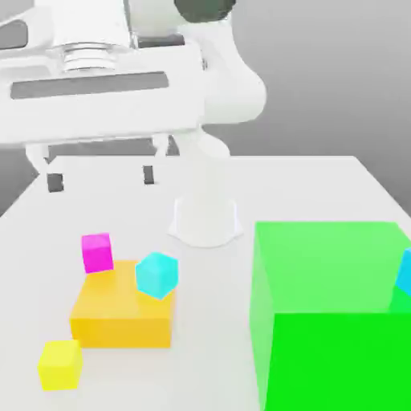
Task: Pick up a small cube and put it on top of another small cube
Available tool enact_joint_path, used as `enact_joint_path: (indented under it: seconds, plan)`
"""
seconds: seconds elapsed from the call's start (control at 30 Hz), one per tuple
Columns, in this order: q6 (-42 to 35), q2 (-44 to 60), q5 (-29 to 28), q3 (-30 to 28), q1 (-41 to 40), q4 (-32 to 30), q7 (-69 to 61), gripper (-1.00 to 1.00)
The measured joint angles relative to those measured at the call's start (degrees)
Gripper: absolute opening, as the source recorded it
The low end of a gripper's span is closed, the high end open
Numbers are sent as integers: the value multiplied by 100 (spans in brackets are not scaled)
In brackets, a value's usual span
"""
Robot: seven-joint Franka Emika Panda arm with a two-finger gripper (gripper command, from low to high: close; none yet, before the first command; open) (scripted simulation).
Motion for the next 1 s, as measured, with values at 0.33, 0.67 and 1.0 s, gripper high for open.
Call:
enact_joint_path:
  seconds: [0.33,0.67,1.0]
  plan:
    - [752,2023,401,-247,-600,-268,-1341,0]
    - [1741,3541,991,370,-1333,-115,-2086,-100]
    - [1050,2587,304,-156,-974,-371,-1537,-100]
